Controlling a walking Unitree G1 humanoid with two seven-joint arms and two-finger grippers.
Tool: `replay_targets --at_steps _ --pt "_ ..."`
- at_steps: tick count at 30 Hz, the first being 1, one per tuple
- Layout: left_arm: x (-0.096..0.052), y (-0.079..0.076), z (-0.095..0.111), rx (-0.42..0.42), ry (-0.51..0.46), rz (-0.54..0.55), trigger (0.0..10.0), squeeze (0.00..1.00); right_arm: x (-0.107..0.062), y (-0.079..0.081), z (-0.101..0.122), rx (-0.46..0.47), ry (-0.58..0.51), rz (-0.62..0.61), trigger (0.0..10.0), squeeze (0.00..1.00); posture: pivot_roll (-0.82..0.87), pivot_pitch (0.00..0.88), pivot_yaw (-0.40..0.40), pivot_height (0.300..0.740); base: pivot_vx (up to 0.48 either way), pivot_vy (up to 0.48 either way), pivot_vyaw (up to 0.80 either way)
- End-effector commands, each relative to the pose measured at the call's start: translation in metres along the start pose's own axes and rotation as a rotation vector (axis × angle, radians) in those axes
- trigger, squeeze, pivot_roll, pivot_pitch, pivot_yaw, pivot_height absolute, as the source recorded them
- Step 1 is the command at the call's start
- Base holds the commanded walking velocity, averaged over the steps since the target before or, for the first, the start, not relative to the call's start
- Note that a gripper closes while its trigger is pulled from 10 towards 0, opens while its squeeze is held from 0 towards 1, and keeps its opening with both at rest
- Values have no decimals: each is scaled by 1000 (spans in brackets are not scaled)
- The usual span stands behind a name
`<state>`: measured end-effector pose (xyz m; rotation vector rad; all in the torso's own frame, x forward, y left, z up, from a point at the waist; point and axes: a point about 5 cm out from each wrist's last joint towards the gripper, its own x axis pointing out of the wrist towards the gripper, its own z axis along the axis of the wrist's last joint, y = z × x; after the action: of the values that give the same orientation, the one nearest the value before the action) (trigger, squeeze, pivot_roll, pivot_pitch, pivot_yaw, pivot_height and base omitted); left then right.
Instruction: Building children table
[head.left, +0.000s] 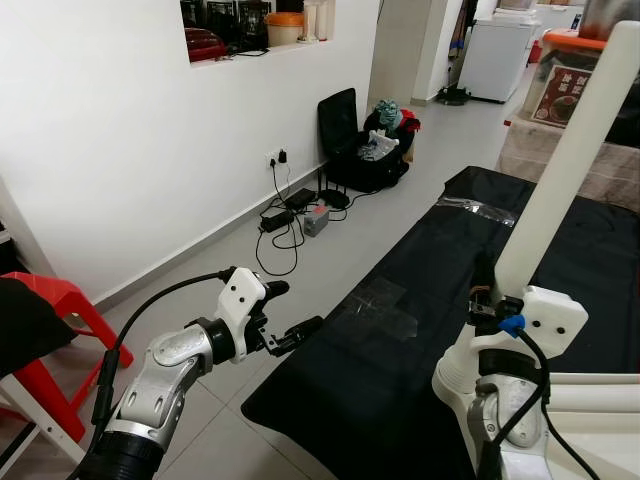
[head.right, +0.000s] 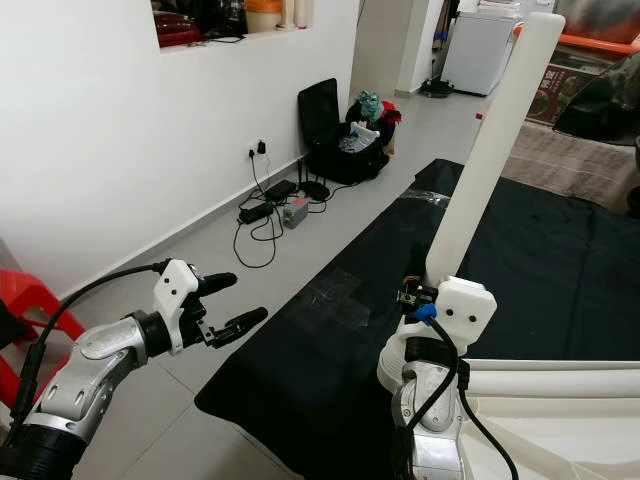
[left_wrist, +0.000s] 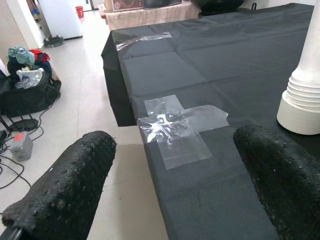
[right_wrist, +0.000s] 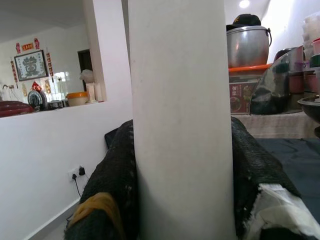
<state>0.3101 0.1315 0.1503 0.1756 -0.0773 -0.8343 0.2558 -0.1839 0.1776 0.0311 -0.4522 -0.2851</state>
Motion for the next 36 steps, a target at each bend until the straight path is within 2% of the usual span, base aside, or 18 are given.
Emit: replay_targets --at_steps 1,3,4,6,7,9,10,12,18,21,25,26,31,32,33,34,35,36 --pt "-4 0 -5 -6 27 -1 10000 0 4 3 9 9 -72 19 10000 94 47 0 -17 740 0 0 0" --pt "-4 0 -5 -7 28 -1 10000 0 4 3 9 10 -72 18 10000 94 47 0 -17 740 0 0 0" --pt "-4 0 -6 -8 28 -2 10000 0 4 2 9 11 -74 17 10000 188 47 0 -15 740 0 0 0" --pt "-4 0 -6 -8 28 -2 10000 0 4 2 9 11 -74 17 10000 188 47 0 -15 740 0 0 0" --pt "-4 0 -6 -8 28 -3 10000 0 4 2 9 11 -73 15 10000 137 47 0 -15 740 0 0 0" --pt "-4 0 -6 -8 28 -3 10000 0 4 2 9 11 -73 15 10000 137 47 0 -15 740 0 0 0" --pt "-4 0 -6 -9 29 -3 10000 0 4 2 9 9 -74 13 10000 59 47 0 -14 740 0 0 0" --pt "-4 0 -6 -9 29 -3 10000 0 4 1 9 8 -72 12 10000 39 47 0 -14 740 0 0 0" --pt "-4 0 -6 -14 28 -25 10000 0 4 2 9 9 -71 16 10000 55 46 0 -12 740 0 0 0" --pt "-3 2 -6 -3 42 -97 10000 0 4 8 10 26 -71 59 10000 59 42 0 -14 740 0 0 0" --pt "-3 4 -6 4 53 -134 10000 0 3 11 11 37 -73 91 10000 59 38 0 -9 740 0 0 0" --pt "1 8 -7 3 65 -163 10000 0 2 18 13 48 -78 147 10000 59 33 0 -6 740 0 0 0" --pt "6 12 -9 6 83 -190 10000 0 0 25 14 54 -83 197 10000 55 24 0 0 740 0 0 0" --pt "16 13 -9 -6 93 -222 10000 0 -2 31 15 58 -85 238 10000 59 19 0 3 740 0 0 0" --pt "16 13 -9 -6 93 -222 10000 0 -2 31 15 58 -85 238 10000 59 19 0 3 740 0 0 0" --pt "25 12 -8 -11 100 -254 10000 0 -4 35 15 62 -84 267 10000 55 11 0 6 740 0 0 0" --pt "25 12 -8 -11 100 -254 10000 0 -4 35 15 62 -84 267 10000 55 11 0 6 740 0 0 0" --pt "35 9 -5 -9 98 -287 10000 0 -6 38 16 66 -83 293 10000 71 -2 0 14 740 0 0 0"
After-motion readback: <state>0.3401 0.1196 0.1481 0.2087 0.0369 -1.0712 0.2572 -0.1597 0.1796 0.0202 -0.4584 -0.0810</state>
